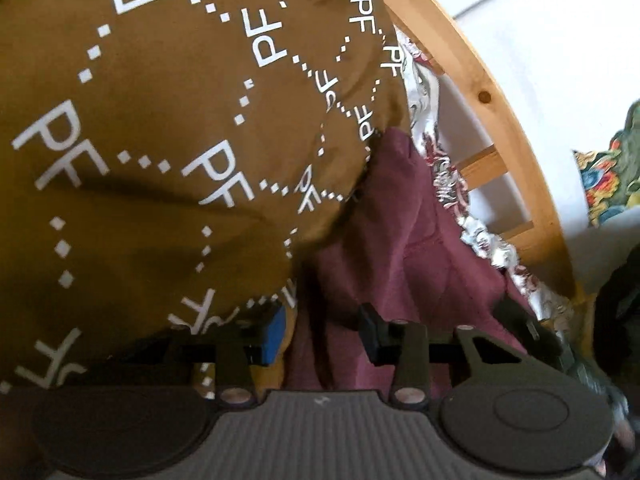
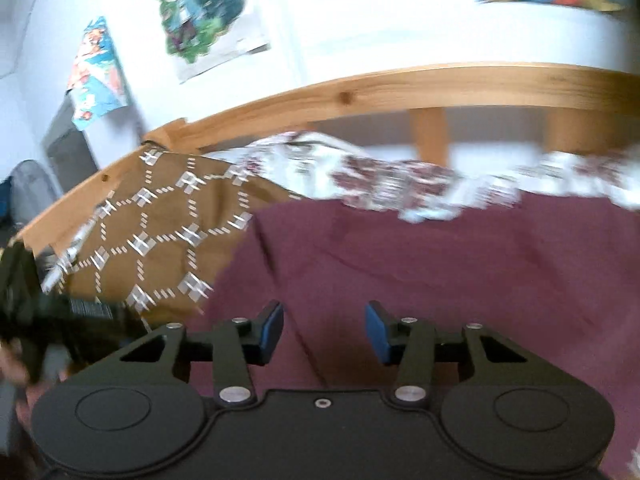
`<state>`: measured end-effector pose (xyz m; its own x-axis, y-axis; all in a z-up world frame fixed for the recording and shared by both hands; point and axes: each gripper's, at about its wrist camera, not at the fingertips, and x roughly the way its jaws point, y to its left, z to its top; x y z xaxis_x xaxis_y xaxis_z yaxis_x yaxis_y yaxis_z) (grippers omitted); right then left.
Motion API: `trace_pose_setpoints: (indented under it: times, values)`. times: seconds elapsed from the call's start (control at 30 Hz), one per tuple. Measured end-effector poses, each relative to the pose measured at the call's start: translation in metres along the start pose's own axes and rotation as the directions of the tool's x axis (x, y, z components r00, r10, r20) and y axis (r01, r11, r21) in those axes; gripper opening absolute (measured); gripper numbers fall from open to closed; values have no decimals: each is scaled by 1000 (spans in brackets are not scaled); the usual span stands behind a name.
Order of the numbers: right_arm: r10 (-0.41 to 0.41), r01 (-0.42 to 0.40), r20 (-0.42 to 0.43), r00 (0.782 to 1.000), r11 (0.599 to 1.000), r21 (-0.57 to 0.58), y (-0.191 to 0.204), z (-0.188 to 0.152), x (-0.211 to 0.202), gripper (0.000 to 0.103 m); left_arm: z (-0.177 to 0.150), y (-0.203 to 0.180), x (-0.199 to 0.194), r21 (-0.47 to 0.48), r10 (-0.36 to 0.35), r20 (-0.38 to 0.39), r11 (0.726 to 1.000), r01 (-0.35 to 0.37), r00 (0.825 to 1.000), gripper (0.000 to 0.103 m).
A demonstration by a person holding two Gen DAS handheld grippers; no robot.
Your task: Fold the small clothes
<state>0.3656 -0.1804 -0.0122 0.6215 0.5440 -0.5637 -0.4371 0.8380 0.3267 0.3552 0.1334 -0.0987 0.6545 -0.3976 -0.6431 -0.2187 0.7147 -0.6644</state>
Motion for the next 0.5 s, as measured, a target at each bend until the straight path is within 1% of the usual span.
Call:
trace_pose_setpoints:
  times: [0.03, 0.07, 0.1, 0.13, 0.17, 0.23, 0.3, 0.33, 0.37, 0.43, 0.5]
  values:
    - [15, -15, -11, 1000, 1000, 0, 4, 8, 13, 49, 0, 2, 0, -7, -12, -1, 1000, 12, 1000, 35]
    - [38, -38, -24, 999, 999, 3, 10, 18, 30, 49, 1, 4, 1, -17, -21, -6, 1000, 21, 1000, 25]
    - [55, -54, -38, 998, 999, 7, 14, 25, 43, 49, 3, 7, 2, -28, -27, -12, 999, 27, 1000, 19]
    - [65, -64, -54, 996, 998, 11, 18, 33, 57, 49, 3, 10, 3, -46, -30, -17, 999, 29, 999, 8]
    - [73, -72, -78, 994, 997, 12, 22, 39, 73, 49, 4, 12, 4, -61, -30, -19, 998, 29, 999, 5]
    - [75, -75, -130, 989, 997, 5, 27, 45, 95, 49, 2, 15, 3, -77, -32, -8, 997, 31, 999, 3]
    - [69, -72, -177, 982, 997, -8, 30, 46, 113, 47, 0, 13, -2, -61, -13, 25, 998, 14, 1000, 3]
    - [69, -73, -194, 979, 997, -15, 31, 46, 118, 32, -1, 10, -5, -59, 8, 55, 998, -5, 998, 2]
    - [69, -76, -200, 977, 997, -28, 34, 46, 122, 7, -3, 8, -11, -65, 24, 88, 998, -18, 996, 2]
    - [69, -82, -186, 980, 995, -64, 43, 47, 122, 5, -9, 5, -24, -81, 38, 156, 996, -25, 987, 2]
    - [93, -109, -137, 986, 988, -112, 56, 53, 119, 4, -14, 1, -36, -72, 55, 231, 997, -39, 971, 2]
